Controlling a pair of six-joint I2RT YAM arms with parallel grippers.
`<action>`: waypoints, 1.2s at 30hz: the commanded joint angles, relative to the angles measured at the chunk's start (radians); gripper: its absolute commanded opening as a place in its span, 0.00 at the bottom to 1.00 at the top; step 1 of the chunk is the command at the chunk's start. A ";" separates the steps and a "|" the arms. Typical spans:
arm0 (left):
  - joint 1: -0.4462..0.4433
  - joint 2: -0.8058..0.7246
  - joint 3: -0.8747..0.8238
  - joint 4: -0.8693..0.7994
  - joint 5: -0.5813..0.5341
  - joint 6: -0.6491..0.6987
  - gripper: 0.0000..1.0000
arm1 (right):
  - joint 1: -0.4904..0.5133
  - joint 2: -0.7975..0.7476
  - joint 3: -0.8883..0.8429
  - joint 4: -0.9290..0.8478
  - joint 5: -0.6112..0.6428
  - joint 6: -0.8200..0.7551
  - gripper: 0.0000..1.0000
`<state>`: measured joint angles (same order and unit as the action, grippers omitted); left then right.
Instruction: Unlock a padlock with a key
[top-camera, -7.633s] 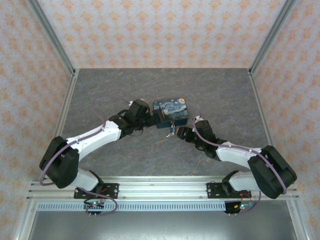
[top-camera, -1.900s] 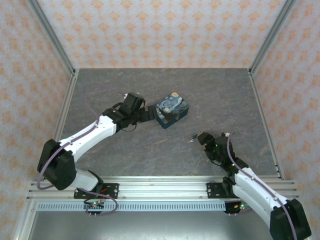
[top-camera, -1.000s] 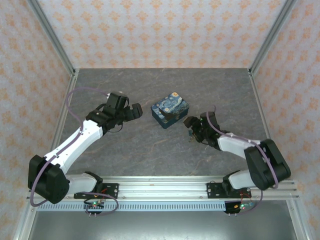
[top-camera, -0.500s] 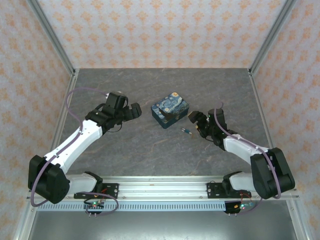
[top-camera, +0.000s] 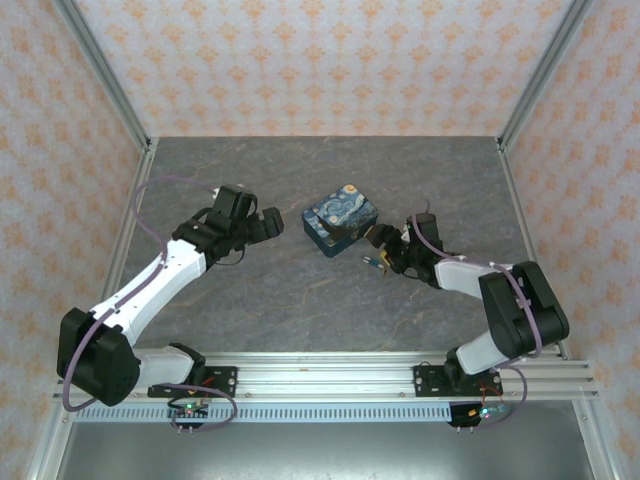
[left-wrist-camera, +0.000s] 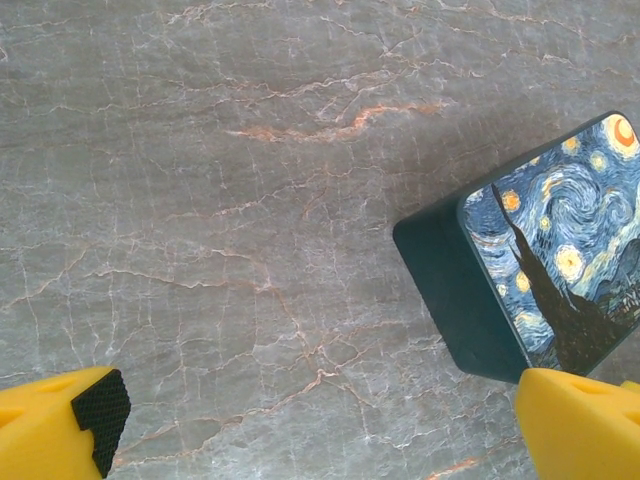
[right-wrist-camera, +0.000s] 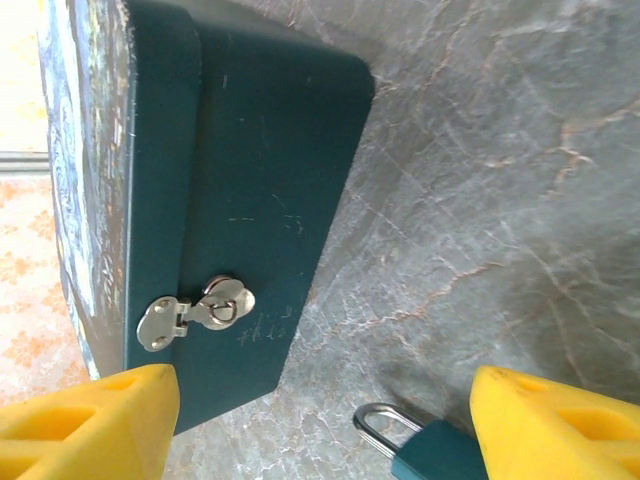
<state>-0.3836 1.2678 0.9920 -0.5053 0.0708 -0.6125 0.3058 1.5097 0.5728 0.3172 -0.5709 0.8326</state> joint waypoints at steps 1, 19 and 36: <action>0.006 0.013 -0.011 0.015 0.003 -0.013 1.00 | 0.015 0.024 0.041 0.071 -0.047 -0.023 0.76; 0.006 0.024 -0.015 0.032 0.000 -0.019 1.00 | 0.085 -0.527 -0.141 -0.207 -0.042 -0.015 0.80; 0.039 -0.180 -0.161 0.142 -0.414 0.138 1.00 | -0.290 -0.472 0.143 -0.536 0.087 -0.227 0.99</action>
<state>-0.3527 1.1355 0.8818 -0.4404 -0.1734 -0.5434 0.0708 1.0019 0.6529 -0.1070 -0.5453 0.6857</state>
